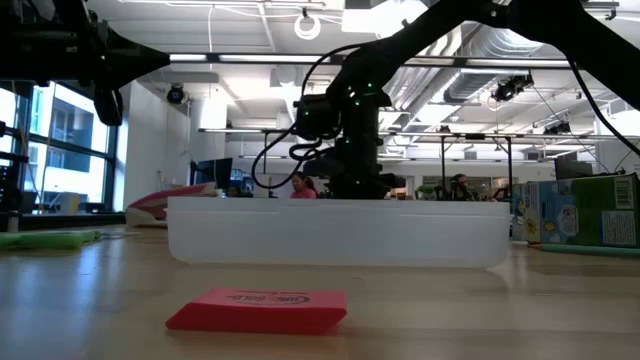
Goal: Pack school essentials
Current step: Put the yellow pencil into the supply box
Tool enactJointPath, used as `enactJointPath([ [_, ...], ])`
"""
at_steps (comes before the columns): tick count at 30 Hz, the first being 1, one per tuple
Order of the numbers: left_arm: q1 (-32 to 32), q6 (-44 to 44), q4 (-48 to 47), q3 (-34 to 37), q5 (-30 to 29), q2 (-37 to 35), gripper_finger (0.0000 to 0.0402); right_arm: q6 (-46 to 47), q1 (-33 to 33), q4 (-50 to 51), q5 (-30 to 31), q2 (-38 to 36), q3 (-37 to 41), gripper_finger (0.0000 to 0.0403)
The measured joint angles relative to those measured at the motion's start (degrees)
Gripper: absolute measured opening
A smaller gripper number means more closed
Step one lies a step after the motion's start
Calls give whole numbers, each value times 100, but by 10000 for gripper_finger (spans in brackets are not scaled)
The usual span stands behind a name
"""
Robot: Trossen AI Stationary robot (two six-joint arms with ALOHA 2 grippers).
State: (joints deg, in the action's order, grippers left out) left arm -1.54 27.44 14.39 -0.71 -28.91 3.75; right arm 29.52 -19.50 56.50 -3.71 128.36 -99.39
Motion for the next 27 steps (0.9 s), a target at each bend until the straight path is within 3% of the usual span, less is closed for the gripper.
enactJointPath([
  [18, 2, 0, -2, 0, 0, 2, 0, 74, 369, 271, 197, -9, 187, 126],
  [27, 0, 0, 0, 0, -1, 1, 0, 158, 378, 350, 45, -5, 196, 55],
])
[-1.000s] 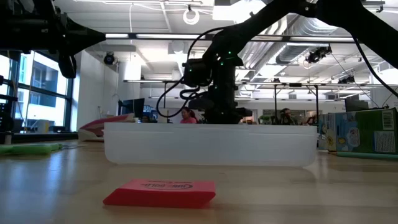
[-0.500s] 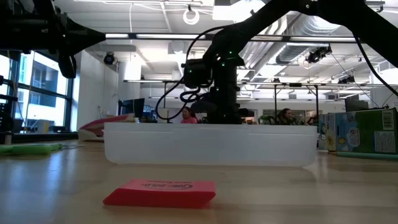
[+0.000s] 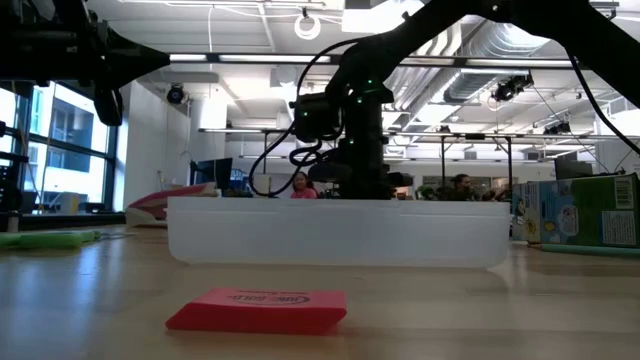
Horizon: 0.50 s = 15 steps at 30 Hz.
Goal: Pack school essentials
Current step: Put the yellow pencil into the supply box
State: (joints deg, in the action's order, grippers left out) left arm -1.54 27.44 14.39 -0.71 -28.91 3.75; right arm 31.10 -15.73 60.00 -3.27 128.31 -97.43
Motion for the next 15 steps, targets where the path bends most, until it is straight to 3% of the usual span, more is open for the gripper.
enactJointPath([
  [7, 1, 0, -1, 0, 1, -1, 0, -57, 1, 0, 10, 0, 0, 10],
  [15, 0, 0, -2, 0, 34, 2, 0, -184, -39, 292, 33, -126, 52, 7],
])
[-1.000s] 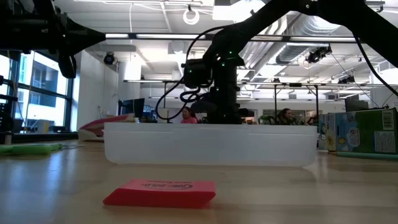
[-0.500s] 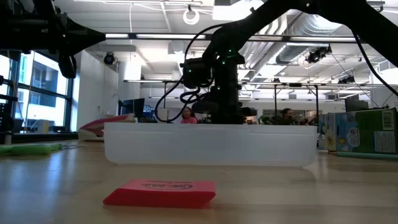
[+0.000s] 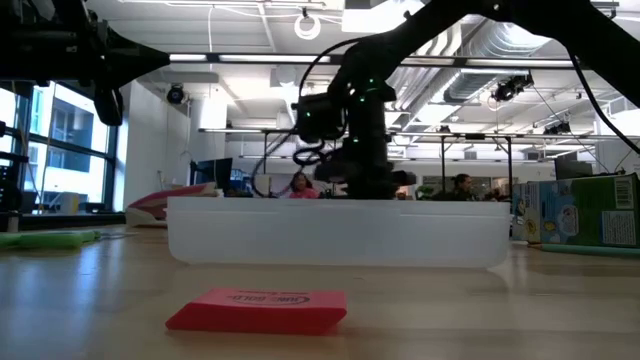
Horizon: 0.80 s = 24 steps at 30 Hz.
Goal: Pack school essentials
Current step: Put the yellow pencil into the supply box
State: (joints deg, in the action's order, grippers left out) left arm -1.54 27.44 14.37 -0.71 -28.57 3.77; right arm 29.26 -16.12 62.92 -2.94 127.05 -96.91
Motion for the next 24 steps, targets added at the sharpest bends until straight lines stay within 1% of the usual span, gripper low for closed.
enactJointPath([
  [7, 0, 4, -113, 0, 9, -2, 0, -132, -22, 35, 295, -506, -21, 7],
  [11, 0, 96, -365, 0, 176, -2, 4, -99, -30, 93, 378, -942, -26, 7],
  [16, 0, 93, -594, 0, 388, -2, 21, -102, 95, 130, 164, -1484, -30, 7],
  [19, 0, 97, -658, 0, 395, -2, 34, -118, 256, 120, -74, -1795, -35, 7],
  [24, 0, 92, -748, 0, 396, -1, 52, -284, 622, 99, -413, -2089, -39, 7],
])
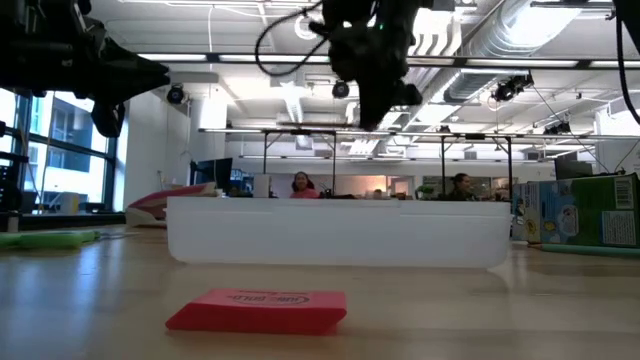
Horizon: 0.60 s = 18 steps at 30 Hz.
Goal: Pack school essentials
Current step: Put the yellow pencil into the supply box
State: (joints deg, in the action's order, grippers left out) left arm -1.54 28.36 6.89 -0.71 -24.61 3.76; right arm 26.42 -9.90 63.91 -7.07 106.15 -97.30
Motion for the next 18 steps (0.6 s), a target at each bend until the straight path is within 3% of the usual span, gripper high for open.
enactJointPath([
  [6, 0, 2, -28, 0, -1, 1, 78, -377, 568, 12, -517, -31, -2, 7],
  [18, 0, 599, -26, 0, -182, 1, 178, -1952, 1466, 10, -650, -31, -2, 7],
])
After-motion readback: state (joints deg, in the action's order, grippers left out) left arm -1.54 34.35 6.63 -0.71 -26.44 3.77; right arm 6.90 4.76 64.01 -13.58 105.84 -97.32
